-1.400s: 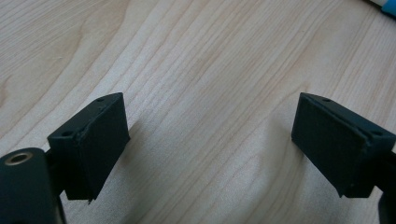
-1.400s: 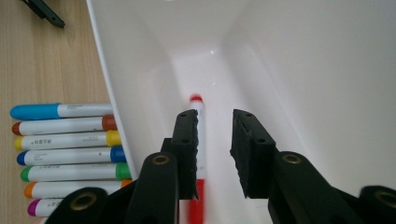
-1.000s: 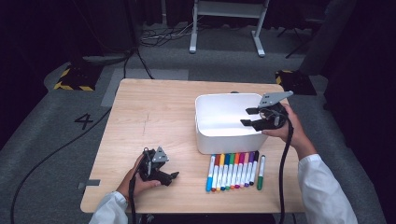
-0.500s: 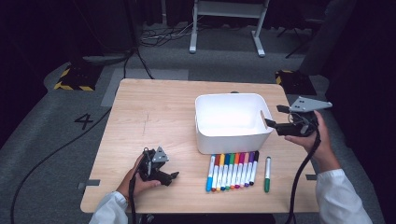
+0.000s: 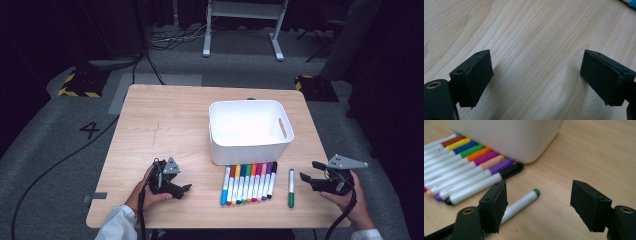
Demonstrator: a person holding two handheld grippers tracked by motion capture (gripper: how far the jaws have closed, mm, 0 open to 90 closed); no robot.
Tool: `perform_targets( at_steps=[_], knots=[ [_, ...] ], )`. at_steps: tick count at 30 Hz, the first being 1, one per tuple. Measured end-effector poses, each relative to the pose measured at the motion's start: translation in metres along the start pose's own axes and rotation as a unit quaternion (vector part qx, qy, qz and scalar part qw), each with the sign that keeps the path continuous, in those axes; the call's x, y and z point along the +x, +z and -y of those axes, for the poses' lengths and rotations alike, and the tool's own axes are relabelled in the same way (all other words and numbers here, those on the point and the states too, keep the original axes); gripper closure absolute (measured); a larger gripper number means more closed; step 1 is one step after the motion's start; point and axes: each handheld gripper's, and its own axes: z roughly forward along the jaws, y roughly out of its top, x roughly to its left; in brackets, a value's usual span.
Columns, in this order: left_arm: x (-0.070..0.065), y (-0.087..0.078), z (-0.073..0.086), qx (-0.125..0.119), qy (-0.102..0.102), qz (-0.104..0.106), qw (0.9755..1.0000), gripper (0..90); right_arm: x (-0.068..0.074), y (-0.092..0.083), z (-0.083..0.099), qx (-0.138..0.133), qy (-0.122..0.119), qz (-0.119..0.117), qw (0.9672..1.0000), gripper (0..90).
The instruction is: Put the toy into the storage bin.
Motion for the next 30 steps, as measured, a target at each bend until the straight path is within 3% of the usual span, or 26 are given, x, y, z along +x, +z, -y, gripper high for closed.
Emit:
perform_targets(
  at_steps=[8,12,16,18,21,24,28,30],
  knots=[
    [0.000,0.000,0.000,0.000,0.000,0.000,1.0000,11.1,0.025,0.008,0.029,0.027,0.009,-0.033,0.9991,29.9],
    [0.000,0.000,0.000,0.000,0.000,0.000,1.0000,11.1,0.028,0.015,0.036,0.044,0.012,-0.038,0.9982,29.9],
    [0.000,0.000,0.000,0.001,0.000,0.000,1.0000,11.1,0.025,0.022,0.046,0.061,0.030,-0.037,0.9970,32.1],
    [0.000,0.000,0.000,0.001,0.000,0.000,1.0000,11.1,0.024,0.021,0.050,0.052,0.035,-0.036,0.9974,35.8],
    [0.000,0.000,0.000,0.000,0.000,0.000,1.0000,11.1,0.024,0.019,0.052,0.046,0.036,-0.020,0.9981,48.9],
    [0.000,0.000,0.000,0.000,0.000,0.000,1.0000,11.1,0.025,0.019,0.054,0.035,0.021,0.002,0.9992,60.0],
    [0.000,0.000,0.000,0.000,0.000,-0.001,1.0000,11.1,0.020,0.022,0.054,0.026,0.035,0.019,0.9989,74.3],
    [0.000,0.000,0.000,0.000,0.000,-0.001,1.0000,11.1,0.018,0.023,0.053,0.025,0.036,0.021,0.9988,75.0]
  ],
)
